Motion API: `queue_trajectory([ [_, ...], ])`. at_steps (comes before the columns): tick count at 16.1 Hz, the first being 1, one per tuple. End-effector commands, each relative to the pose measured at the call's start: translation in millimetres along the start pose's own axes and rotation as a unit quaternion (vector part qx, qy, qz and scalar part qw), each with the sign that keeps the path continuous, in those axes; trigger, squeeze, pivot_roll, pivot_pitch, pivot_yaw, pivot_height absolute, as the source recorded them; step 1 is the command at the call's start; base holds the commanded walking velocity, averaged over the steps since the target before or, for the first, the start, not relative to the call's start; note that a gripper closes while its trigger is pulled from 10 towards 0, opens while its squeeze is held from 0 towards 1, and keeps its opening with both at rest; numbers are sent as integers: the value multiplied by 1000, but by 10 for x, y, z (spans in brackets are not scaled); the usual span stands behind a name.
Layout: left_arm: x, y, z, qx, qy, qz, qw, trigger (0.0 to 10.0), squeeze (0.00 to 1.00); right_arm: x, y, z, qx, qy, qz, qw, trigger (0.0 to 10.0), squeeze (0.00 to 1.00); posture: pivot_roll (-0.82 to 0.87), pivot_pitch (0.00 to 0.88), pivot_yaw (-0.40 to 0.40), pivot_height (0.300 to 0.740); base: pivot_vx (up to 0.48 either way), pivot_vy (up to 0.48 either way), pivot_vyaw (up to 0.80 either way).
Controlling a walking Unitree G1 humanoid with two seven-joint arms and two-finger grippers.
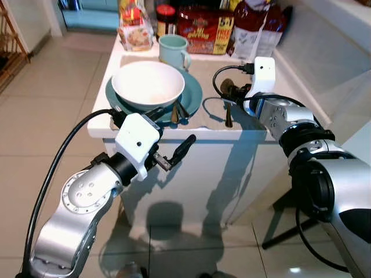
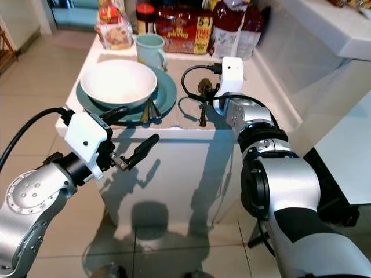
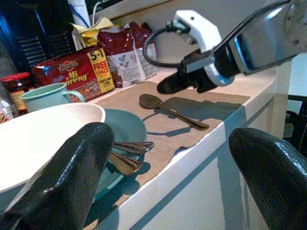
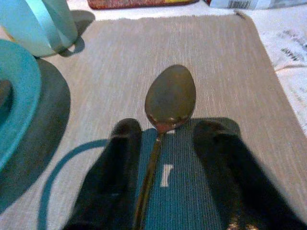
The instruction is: Setting the table
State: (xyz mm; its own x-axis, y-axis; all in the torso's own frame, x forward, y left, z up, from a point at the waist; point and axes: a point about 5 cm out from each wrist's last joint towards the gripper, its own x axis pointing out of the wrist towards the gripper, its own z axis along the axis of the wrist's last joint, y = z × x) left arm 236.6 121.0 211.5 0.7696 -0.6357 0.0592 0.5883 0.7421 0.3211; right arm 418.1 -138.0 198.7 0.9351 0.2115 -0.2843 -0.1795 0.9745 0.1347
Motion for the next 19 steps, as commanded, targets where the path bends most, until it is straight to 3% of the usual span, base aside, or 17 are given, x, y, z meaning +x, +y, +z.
queue_trajectory([
  [1, -25, -27, 30, 1, -1, -6, 1000, 10000, 0, -8, -2, 108, -4, -16, -2, 1000, 10000, 1000, 65, 147, -116, 740, 0, 0, 0],
  [9, -97, -5, 61, 9, 12, 8, 1000, 10000, 0, 28, 148, 46, -12, -14, 16, 1000, 10000, 1000, 87, 161, -133, 740, 0, 0, 0],
  [10, -88, 6, 69, 10, 10, 8, 1000, 10000, 0, 29, 147, 73, -18, -14, -3, 1000, 10000, 208, 86, 156, -131, 740, 0, 0, 0],
  [11, -81, 11, 72, 11, 10, 7, 1000, 10000, 0, 30, 153, 86, -7, -9, -8, 1000, 10000, 0, 85, 152, -130, 740, 0, 0, 0],
  [15, -67, 32, 79, 15, 10, 4, 1000, 10000, 0, 19, 167, 170, 37, 7, -15, 999, 10000, 0, 86, 146, -130, 740, 0, 0, 0],
  [19, -70, 41, 76, 16, 12, 3, 1000, 10000, 0, 6, 143, 130, 40, 49, -32, 997, 10000, 0, 87, 145, -132, 740, 0, 0, 0],
])
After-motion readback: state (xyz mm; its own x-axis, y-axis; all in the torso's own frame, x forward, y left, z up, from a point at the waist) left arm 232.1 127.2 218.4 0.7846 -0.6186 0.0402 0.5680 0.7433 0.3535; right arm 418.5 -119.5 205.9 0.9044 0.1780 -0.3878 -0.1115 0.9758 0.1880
